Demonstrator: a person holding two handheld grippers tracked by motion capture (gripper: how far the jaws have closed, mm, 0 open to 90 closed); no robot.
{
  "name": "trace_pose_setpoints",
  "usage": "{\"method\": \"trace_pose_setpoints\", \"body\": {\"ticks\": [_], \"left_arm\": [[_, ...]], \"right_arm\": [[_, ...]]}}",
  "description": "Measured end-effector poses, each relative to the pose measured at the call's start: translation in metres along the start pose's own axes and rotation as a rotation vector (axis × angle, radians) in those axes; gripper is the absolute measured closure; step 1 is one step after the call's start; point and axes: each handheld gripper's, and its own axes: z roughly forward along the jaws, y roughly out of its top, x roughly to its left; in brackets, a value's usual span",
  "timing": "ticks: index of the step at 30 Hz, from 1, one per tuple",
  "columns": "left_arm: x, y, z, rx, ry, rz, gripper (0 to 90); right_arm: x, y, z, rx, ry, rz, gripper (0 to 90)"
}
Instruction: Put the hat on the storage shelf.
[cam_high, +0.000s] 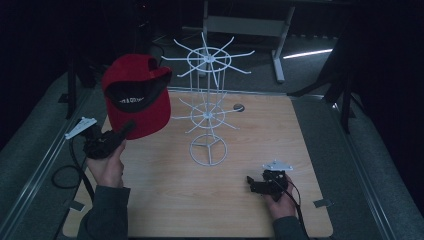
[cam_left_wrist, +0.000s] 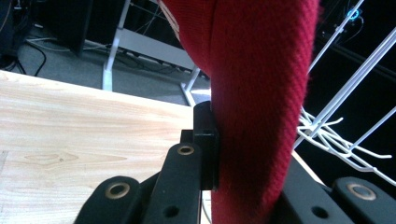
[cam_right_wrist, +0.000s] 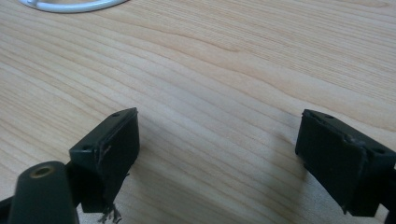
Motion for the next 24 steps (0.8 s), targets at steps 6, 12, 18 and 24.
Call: {"method": "trace_pose_setpoints", "body": {"ticks": [6,12,18,24], "left_arm": [[-0.002,0.004,-0.001,-0.011,-0.002,0.004,85.6],[-0.004,0.008,-0.001,-0.018,-0.006,0.008,85.6],[-0.005,0.012,0.0,-0.024,-0.01,0.008,85.6],[-0.008,0.017,-0.001,-0.035,-0.016,0.017,85.6]], "right_arm": [[0.0,0.0,0.0,0.001,0.0,-0.001,13.4],[0.0,0.0,0.0,0.0,0.0,-0.002,13.4],[0.0,0.0,0.0,0.001,0.0,-0.002,13.4],[0.0,0.0,0.0,0.001,0.0,-0.002,13.4]]}}
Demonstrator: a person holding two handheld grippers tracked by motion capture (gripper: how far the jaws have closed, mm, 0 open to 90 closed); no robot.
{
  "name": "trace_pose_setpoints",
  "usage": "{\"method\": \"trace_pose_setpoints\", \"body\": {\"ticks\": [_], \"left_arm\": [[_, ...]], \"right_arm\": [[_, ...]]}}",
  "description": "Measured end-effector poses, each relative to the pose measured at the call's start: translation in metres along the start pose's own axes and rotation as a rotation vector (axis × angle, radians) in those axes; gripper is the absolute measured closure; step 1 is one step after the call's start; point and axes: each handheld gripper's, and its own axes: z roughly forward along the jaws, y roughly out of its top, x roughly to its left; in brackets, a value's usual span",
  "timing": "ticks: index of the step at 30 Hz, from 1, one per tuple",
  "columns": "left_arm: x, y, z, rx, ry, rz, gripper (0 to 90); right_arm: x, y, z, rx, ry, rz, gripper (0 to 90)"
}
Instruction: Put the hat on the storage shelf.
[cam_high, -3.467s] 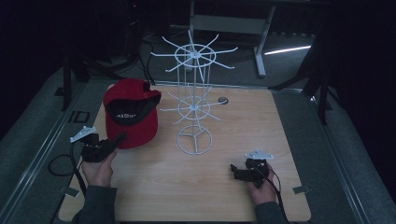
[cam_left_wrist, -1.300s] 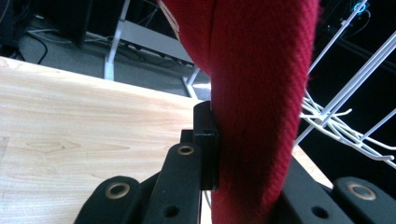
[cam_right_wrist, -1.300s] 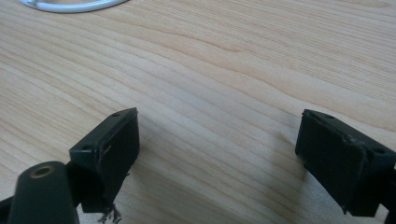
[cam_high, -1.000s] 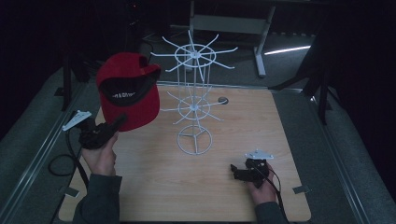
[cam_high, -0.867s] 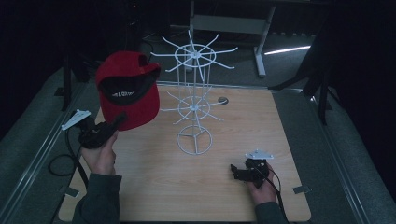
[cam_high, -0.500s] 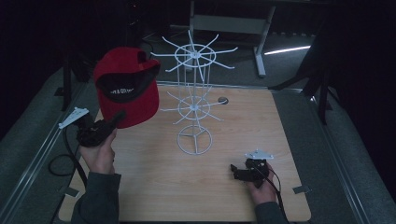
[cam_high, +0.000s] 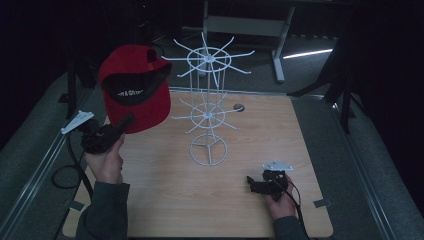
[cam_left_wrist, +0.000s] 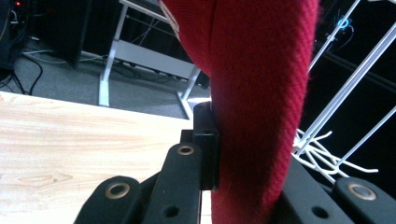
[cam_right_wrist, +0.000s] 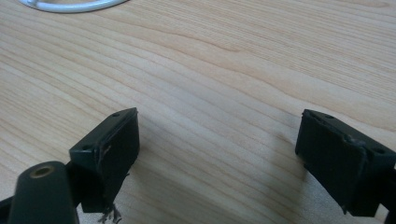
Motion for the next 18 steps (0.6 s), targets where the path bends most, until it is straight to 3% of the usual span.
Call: {"method": "trace_pose_setpoints", "body": {"ticks": [18], "left_arm": [[-0.007,0.014,0.003,-0.021,-0.017,0.004,85.5]], "right_arm": [[0.0,0.0,0.0,0.0,0.0,0.001,13.4]]}}
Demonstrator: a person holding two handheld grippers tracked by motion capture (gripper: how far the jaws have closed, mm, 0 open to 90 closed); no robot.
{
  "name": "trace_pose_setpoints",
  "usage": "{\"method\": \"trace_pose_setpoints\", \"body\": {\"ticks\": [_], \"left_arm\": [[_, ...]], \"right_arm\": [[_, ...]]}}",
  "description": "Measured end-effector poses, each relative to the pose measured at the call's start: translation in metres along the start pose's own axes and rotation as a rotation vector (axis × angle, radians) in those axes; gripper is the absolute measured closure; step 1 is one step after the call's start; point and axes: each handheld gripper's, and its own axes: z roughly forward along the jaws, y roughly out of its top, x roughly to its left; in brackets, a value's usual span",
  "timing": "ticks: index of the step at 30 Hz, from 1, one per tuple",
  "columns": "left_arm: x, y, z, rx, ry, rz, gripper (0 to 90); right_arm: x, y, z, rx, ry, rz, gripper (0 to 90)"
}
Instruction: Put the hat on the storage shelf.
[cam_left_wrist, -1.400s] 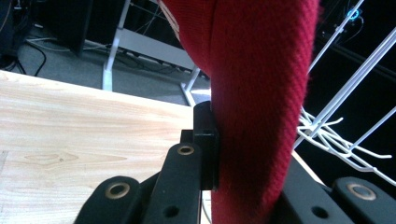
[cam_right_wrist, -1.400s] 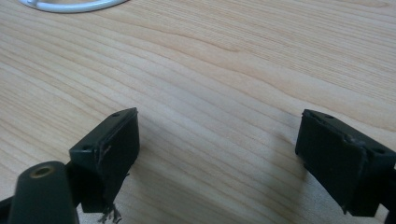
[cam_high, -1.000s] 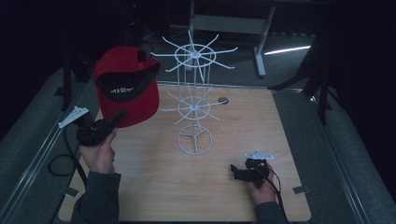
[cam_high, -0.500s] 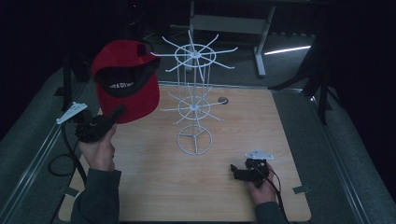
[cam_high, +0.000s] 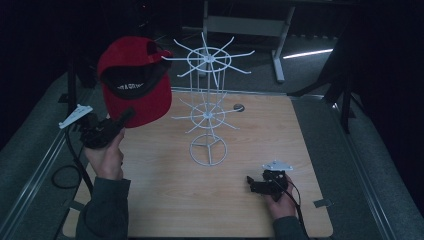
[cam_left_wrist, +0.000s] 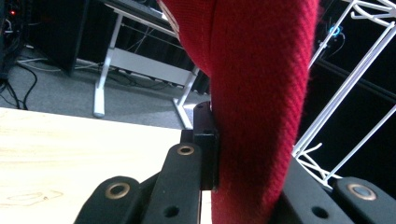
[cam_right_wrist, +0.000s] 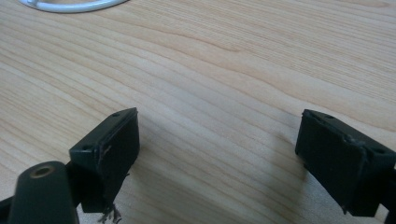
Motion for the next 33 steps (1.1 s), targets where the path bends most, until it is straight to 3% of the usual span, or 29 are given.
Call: {"method": "trace_pose_setpoints", "body": {"ticks": [33], "left_arm": [[-0.014,0.022,0.018,-0.022,-0.012,0.007,85.5]], "right_arm": [[0.0,0.0,0.0,0.0,0.0,0.0,13.4]]}}
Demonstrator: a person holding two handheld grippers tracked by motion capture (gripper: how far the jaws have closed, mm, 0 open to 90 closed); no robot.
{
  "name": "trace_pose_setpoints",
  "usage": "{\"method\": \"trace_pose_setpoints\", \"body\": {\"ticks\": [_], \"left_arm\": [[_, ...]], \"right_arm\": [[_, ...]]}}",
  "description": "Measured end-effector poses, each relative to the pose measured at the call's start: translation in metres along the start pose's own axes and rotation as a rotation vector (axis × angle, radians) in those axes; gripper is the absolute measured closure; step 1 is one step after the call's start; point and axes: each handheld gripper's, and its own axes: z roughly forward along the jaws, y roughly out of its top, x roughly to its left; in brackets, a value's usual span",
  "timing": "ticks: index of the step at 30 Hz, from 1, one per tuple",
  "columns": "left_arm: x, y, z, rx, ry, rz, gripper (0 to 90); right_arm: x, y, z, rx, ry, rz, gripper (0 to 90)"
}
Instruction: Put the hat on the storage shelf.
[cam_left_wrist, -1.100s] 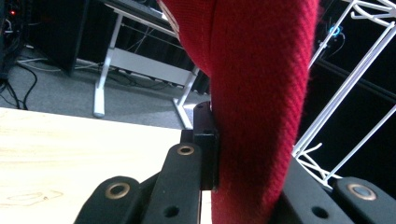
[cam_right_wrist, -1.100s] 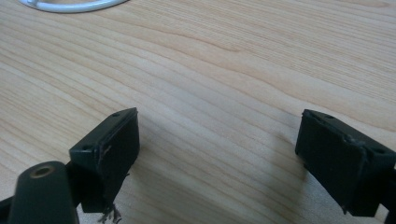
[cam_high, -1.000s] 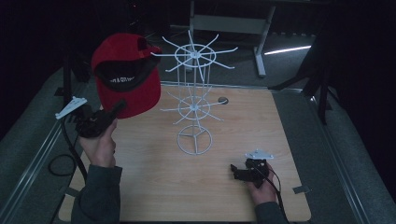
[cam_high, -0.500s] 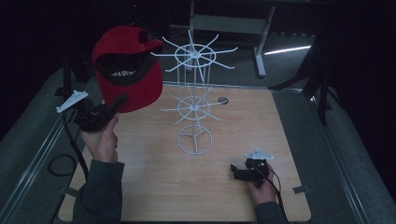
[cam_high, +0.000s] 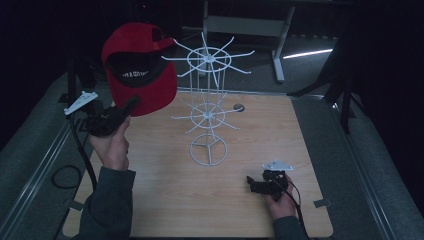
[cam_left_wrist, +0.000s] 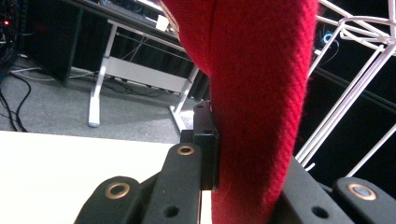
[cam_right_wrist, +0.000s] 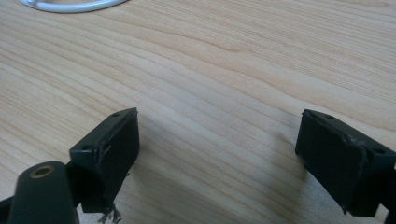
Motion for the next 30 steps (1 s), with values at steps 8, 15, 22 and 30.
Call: {"method": "trace_pose_setpoints", "body": {"ticks": [8,15,22,30], "left_arm": [[-0.002,0.004,0.003,-0.004,-0.004,0.002,85.5],[-0.005,0.006,0.006,-0.007,-0.009,0.01,85.5],[-0.006,0.008,0.008,-0.012,-0.007,0.011,85.5],[-0.007,0.01,0.011,-0.021,-0.011,0.018,85.5]], "right_arm": [[0.0,0.0,0.0,0.0,0.0,0.0,13.4],[0.0,0.0,0.0,0.0,0.0,0.0,13.4],[0.0,0.0,0.0,0.0,0.0,0.0,13.4],[0.0,0.0,0.0,0.0,0.0,0.0,13.4]]}}
